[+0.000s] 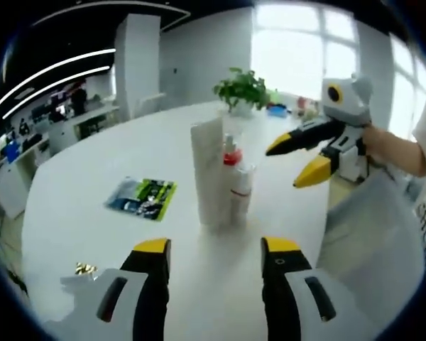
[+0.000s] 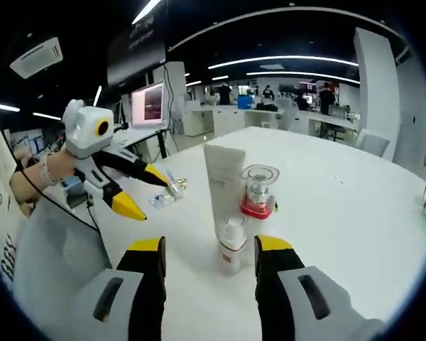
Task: Arrange the skincare products in the storage area until every visible bottle or jar stands upright without overlapping.
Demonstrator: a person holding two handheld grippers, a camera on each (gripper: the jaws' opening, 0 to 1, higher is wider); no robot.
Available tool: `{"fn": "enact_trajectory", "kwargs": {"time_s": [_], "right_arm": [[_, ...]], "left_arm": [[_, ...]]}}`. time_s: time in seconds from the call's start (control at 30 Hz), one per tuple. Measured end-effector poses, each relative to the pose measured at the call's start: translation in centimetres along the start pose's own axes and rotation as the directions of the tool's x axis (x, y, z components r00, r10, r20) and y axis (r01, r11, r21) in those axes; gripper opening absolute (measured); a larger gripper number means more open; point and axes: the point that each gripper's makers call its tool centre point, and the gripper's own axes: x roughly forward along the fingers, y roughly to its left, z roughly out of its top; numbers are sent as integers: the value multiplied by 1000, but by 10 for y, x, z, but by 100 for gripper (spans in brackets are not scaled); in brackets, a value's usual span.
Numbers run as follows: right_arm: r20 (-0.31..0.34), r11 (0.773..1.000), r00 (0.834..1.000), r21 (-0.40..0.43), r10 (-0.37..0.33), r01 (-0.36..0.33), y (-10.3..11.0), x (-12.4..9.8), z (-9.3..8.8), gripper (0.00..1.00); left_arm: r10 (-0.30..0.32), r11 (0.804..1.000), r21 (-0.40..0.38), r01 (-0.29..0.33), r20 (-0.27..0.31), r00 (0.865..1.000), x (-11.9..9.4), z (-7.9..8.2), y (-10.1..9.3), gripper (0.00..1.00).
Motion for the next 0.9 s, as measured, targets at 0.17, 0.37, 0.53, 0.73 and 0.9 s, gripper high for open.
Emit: {"fn": "enact_trajectory", "kwargs": {"time_s": [0.17,0.37,0.53,0.73,0.9], "right_arm": [[-23,999,1000,-35,-21,21,1,-1,0,58],[-29,999,999,-35,-29,28,5,-5,5,64],[-28,999,999,-42,-31,30,9,-6,9,69],[-39,998,998,-53,-43,41,12,-7,12,76],[-28,997,998,-62,-49,47,12,-7,15,79]], "left_arm": [[26,1000,-9,-26,8,1000,-13,2,5,50],[73,997,-34,-72,12,997,-28,-1,15,57],[97,994,-54,-96,14,995,-37,-8,19,60],[114,992,-54,-114,-5,993,-46,-13,17,66],[127,990,-56,-127,1,992,-54,-13,20,68]]}}
